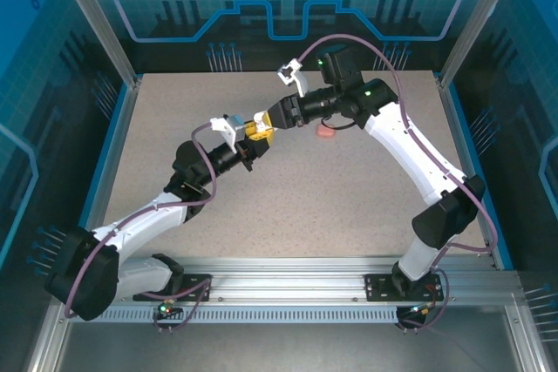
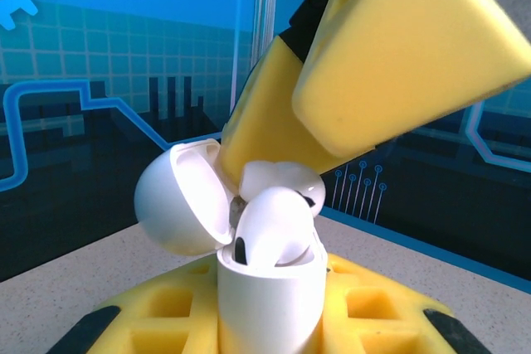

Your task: Insert the wireless bluetooth earbuds into the charging case

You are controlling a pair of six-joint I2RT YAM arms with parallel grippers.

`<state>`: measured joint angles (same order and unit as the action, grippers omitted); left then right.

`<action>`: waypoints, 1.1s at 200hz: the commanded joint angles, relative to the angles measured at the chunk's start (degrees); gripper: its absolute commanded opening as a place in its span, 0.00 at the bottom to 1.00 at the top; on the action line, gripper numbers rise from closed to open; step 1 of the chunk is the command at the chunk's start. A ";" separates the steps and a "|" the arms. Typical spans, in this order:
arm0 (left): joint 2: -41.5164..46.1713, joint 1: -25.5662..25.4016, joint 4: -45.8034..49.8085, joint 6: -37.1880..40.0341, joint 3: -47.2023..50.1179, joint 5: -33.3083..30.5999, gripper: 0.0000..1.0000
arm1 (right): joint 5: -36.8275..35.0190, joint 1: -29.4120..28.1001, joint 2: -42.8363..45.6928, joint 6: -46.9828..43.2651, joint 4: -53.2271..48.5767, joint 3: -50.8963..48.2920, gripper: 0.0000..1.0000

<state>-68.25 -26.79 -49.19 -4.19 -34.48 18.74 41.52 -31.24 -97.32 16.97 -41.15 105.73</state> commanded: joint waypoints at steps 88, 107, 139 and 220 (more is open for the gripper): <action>0.08 -0.17 -2.45 0.25 -2.09 0.08 0.00 | 0.57 5.61 5.18 4.14 6.58 -6.24 0.45; 0.31 -0.19 -2.23 0.32 -2.18 0.02 0.00 | -4.76 4.44 6.02 2.47 3.95 -5.45 0.45; 0.31 -0.16 -1.98 0.41 -2.42 0.11 0.00 | -10.32 2.54 6.26 -0.19 0.34 -3.98 0.52; -0.06 -0.17 -2.16 1.42 -1.57 0.15 0.00 | -14.45 3.12 5.31 0.49 0.39 0.20 0.62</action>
<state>-68.45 -26.79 -49.21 -4.12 -35.00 18.48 28.64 -28.86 -92.12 16.97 -40.10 100.90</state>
